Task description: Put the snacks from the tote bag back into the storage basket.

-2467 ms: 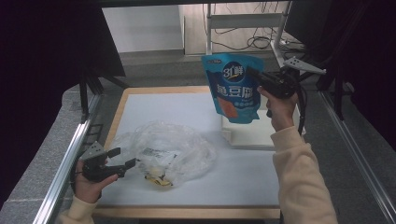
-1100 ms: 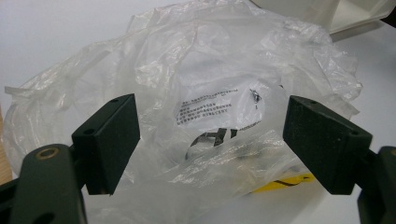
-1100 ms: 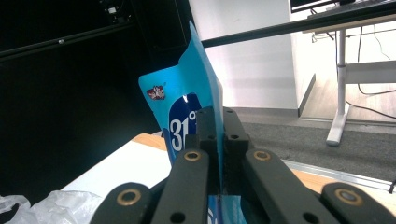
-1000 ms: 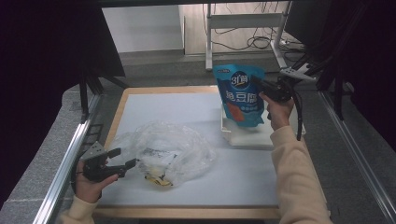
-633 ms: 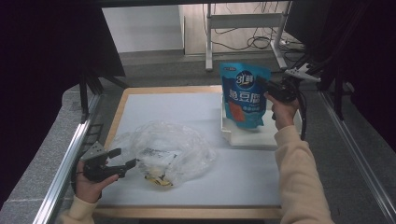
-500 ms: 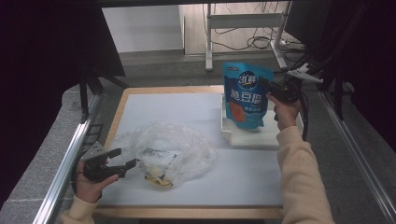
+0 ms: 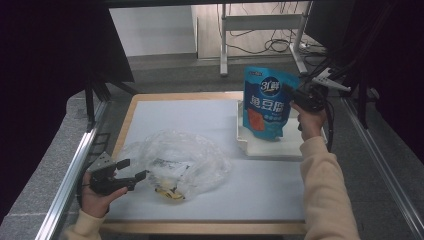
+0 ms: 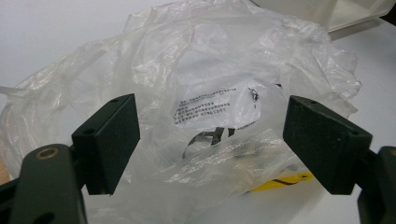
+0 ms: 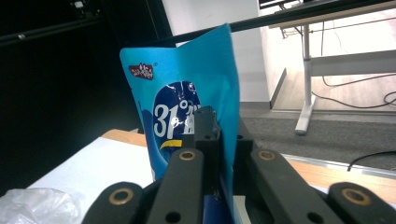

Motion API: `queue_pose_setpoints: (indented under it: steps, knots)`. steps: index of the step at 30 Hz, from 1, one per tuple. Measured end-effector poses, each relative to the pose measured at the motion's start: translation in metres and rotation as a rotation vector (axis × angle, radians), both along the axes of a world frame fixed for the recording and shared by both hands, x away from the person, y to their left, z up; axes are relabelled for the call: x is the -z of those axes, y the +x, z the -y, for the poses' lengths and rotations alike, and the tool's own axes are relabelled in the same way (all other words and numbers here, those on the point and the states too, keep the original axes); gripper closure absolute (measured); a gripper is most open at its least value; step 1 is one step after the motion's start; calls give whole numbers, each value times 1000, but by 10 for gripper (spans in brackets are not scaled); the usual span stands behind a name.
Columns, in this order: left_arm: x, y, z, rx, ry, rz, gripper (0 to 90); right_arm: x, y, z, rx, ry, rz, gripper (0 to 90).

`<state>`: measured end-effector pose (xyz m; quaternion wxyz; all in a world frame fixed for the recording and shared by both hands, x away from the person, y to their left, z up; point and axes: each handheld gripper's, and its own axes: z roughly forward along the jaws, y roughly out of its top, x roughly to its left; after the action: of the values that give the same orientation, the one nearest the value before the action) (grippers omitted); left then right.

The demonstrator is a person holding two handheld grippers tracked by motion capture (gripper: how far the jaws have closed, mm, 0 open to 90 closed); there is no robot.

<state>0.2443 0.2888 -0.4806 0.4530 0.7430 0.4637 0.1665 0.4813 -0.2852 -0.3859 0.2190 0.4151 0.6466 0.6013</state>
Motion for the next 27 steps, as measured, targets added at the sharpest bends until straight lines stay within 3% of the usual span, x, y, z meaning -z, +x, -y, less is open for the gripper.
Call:
queue_pose_setpoints:
  steps: [7, 16, 27]
  knots:
    - [0, 0, -1, -1, -1, 2, 191, 1, -2, 4, 14, -11, -1, 831]
    - [0, 0, 0, -1, 1, 0, 190, -1, -10, 4, 28, -70, -4, 785]
    - [-2, -1, -2, -5, 0, 5, 189, 0, -23, 0, 56, -106, -21, 730]
